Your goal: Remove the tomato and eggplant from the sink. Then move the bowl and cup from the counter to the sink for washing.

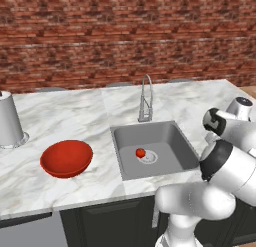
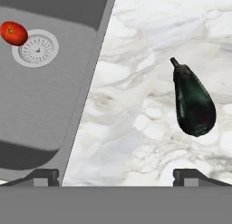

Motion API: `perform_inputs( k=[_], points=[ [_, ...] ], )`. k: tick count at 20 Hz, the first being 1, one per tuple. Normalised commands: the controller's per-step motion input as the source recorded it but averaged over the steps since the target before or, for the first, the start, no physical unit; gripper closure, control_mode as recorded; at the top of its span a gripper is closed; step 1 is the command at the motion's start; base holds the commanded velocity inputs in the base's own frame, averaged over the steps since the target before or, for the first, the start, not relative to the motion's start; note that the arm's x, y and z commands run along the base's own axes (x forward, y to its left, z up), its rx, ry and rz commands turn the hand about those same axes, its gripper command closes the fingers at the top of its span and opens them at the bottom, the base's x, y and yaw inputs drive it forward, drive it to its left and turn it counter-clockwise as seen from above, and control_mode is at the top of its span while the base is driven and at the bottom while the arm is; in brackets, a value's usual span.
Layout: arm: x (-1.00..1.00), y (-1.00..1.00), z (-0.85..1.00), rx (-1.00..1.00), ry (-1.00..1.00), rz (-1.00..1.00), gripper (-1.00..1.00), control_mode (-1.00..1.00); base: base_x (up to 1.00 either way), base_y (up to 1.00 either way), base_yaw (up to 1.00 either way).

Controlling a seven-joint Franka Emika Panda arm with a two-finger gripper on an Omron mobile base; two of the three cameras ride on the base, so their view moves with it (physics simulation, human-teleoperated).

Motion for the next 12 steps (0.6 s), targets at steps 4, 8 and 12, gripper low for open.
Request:
perform_inputs(
  k=[4,8,12],
  points=[
    [-0.18,0.27,0.0,0.0,-0.04,-0.1,-1.0,-1.0,0.0,0.0,0.0],
    [-0.06,0.27,0.04,0.0,0.0,-0.1,-1.0,-1.0,0.0,0.0,0.0],
    [0.0,0.23,0.08,0.0,0.0,-0.07,-1.0,-1.0,0.0,0.0,0.0]
  ],
)
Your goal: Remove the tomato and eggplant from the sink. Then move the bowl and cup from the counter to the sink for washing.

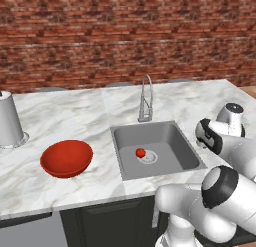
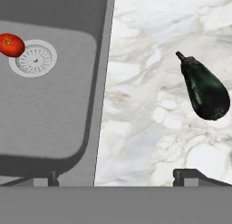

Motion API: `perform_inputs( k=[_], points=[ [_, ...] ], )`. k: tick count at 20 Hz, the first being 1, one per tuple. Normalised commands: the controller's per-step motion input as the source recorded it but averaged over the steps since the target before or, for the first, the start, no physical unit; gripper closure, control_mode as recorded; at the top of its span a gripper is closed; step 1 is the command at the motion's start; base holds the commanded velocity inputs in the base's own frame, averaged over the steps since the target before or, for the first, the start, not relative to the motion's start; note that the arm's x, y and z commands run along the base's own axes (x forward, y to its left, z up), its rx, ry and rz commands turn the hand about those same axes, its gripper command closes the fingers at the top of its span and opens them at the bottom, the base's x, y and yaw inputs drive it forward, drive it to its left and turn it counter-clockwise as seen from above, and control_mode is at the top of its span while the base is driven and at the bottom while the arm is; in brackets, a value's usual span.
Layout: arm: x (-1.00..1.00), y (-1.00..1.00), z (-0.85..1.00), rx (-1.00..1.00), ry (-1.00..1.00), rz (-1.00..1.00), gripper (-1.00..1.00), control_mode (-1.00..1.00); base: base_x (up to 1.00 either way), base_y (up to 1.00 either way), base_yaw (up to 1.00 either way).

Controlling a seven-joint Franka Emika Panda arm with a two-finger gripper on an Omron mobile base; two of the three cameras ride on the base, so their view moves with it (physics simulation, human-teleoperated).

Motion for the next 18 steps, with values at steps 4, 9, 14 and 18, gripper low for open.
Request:
perform_inputs(
  k=[4,9,14,18],
  points=[
    [-0.01,0.26,0.02,0.0,0.0,-0.09,-1.0,-1.0,0.0,0.0,0.0],
    [0.0,0.26,0.0,0.0,0.0,-0.03,-1.0,-1.0,0.0,0.0,0.0],
    [0.04,0.26,0.0,0.0,-0.01,0.0,-1.0,-1.0,0.0,0.0,0.0],
    [0.05,0.23,0.0,0.0,0.0,0.01,-1.0,-1.0,0.0,0.0,0.0]
  ],
)
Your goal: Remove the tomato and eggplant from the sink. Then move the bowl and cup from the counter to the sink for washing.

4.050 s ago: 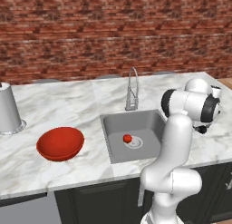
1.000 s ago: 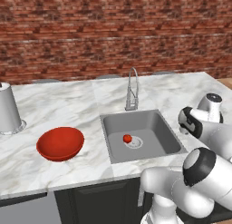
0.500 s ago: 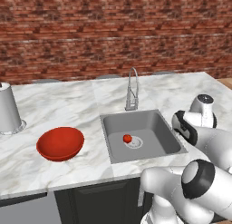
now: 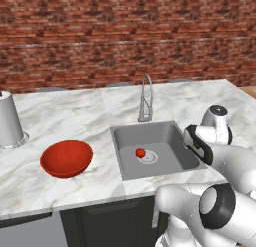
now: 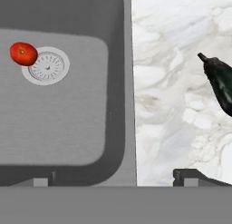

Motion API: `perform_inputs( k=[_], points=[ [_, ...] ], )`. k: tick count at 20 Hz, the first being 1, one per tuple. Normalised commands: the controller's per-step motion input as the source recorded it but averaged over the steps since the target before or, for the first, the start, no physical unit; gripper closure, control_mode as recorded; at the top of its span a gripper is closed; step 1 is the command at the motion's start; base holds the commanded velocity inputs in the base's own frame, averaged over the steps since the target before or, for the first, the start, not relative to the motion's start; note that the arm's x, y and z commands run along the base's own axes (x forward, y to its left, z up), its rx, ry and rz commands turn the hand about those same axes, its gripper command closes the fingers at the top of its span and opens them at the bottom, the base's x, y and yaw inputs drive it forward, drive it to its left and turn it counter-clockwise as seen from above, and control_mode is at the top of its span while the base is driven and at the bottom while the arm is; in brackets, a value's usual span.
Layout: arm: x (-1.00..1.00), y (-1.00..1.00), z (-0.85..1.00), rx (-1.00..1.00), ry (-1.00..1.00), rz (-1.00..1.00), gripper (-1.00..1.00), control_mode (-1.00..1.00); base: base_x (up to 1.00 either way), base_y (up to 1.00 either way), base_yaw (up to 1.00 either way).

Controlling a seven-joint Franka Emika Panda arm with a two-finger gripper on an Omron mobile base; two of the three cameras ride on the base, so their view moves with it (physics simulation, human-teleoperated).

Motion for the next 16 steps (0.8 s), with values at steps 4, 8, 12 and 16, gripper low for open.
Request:
perform_inputs(
  k=[4,8,12,16],
  points=[
    [0.05,0.26,0.0,0.0,0.0,0.0,-1.0,-1.0,0.0,0.0,0.0],
    [0.0,0.28,0.0,0.02,-0.01,0.0,-1.0,-1.0,0.0,0.0,0.0],
    [0.0,0.27,0.0,0.05,-0.01,0.0,-1.0,-1.0,0.0,0.0,0.0],
    [0.01,0.26,0.0,0.09,0.0,0.0,-1.0,-1.0,0.0,0.0,0.0]
  ],
)
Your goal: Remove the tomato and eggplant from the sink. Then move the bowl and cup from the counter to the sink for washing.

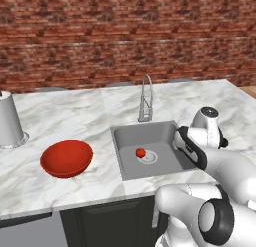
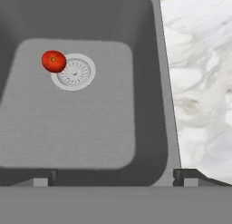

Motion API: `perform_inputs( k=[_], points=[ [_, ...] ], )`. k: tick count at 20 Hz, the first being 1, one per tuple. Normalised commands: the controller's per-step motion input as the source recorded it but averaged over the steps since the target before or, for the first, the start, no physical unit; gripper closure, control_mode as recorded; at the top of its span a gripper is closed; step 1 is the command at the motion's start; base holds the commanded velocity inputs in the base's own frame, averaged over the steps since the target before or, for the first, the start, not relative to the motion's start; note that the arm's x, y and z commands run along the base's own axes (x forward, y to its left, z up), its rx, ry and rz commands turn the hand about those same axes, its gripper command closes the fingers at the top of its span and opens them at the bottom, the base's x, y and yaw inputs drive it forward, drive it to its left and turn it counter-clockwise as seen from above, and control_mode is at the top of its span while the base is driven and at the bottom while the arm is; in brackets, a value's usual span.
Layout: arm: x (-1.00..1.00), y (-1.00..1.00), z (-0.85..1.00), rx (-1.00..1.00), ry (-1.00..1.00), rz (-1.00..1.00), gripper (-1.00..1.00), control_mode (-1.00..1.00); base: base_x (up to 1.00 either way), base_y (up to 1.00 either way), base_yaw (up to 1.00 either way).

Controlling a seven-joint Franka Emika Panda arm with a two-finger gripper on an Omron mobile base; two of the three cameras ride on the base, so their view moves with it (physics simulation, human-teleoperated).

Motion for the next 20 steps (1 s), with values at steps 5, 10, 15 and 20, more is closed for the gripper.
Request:
perform_inputs(
  k=[5,10,15,20],
  points=[
    [0.03,0.33,-0.01,0.06,0.0,0.02,-1.0,-1.0,0.0,0.0,0.0],
    [0.07,0.36,0.0,0.0,0.0,0.05,-1.0,-1.0,0.0,0.0,0.0],
    [0.11,0.37,-0.01,0.0,0.0,0.06,-1.0,-1.0,0.0,0.0,0.0],
    [0.11,0.26,-0.02,0.0,0.0,0.08,-1.0,-1.0,0.0,0.0,0.0]
  ],
)
